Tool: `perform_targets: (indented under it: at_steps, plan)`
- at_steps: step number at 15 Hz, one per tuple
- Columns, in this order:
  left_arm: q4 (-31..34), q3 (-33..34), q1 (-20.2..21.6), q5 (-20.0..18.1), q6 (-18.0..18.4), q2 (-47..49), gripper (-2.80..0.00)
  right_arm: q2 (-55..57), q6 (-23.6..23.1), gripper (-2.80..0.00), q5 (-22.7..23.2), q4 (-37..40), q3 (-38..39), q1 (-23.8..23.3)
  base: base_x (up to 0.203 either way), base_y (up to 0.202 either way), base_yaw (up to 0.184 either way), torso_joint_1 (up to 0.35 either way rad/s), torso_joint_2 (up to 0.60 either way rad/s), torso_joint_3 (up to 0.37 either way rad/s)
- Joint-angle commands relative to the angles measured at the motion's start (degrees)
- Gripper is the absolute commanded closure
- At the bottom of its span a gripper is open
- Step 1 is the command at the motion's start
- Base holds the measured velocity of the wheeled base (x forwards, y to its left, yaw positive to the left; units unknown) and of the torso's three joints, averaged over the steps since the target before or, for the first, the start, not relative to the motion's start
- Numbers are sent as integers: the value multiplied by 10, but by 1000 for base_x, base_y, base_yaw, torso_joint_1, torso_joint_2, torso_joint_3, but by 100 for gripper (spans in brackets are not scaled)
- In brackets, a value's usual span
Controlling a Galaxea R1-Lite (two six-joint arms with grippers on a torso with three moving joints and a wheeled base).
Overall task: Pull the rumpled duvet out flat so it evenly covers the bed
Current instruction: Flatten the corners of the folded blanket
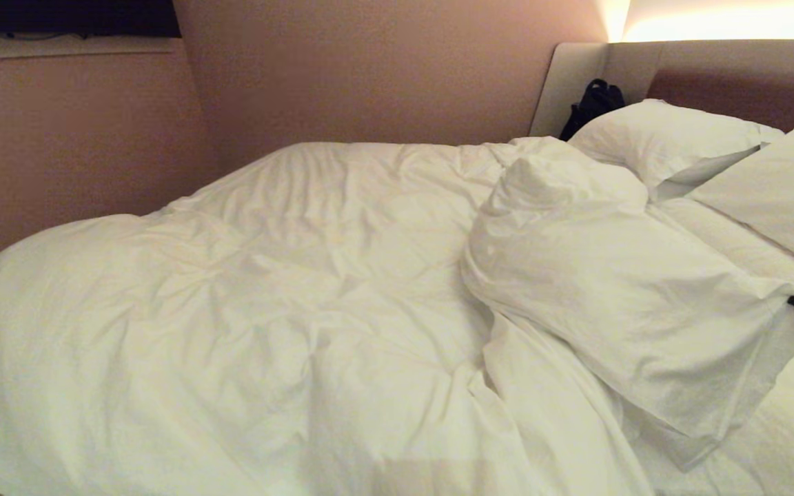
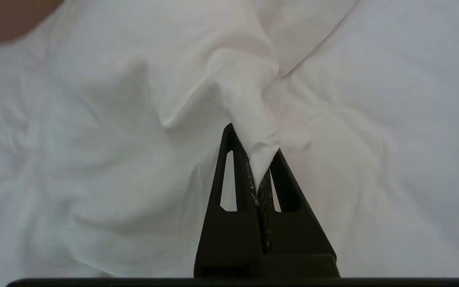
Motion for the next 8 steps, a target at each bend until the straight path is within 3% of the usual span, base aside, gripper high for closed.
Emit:
perform_targets:
  at_steps: [1, 8]
  plan:
    - [0, 0, 0, 0, -1, 0, 0, -58, 29, 0, 2, 2, 17, -19, 0, 0, 0, 0, 0, 0]
    - [0, 0, 0, 0, 0, 0, 0, -265, 83, 0, -5, 146, -8, -141, 0, 0, 0, 0, 0, 0]
